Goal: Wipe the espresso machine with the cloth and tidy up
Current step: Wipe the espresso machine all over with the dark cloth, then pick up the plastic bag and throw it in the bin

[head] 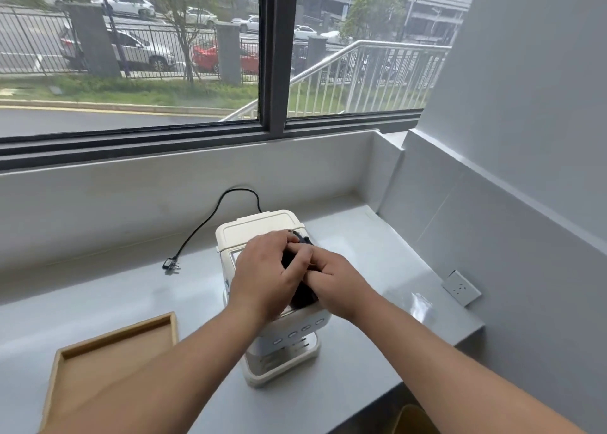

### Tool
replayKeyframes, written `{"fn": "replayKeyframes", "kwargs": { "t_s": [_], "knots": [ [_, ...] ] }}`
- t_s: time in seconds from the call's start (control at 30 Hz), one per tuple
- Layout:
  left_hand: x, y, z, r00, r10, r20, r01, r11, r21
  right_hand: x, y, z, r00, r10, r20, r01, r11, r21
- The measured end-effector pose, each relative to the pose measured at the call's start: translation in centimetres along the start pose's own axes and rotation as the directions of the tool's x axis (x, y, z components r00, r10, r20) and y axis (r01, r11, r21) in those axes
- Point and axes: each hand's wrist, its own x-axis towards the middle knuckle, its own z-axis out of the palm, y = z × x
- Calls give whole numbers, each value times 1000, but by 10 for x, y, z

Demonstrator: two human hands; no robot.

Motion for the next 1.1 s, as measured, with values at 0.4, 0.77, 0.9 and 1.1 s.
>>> {"fn": "replayKeyframes", "kwargs": {
  "t_s": [0.4,0.77,0.9,1.1],
  "knots": [
    [28,43,33,933,203,296,-322,838,441,-44,45,-69,945,-73,-319,-151,766,-625],
    [23,86,143,868,103,485,-378,771,512,-103,126,-157,904,233,-358,-420,635,-648],
    [18,86,182,853,71,518,-369,783,501,-118,158,-175,887,299,-352,-461,621,-634],
    [10,73,234,823,-38,567,-306,811,499,-132,204,-180,871,387,-303,-487,597,-637]
  ]
}}
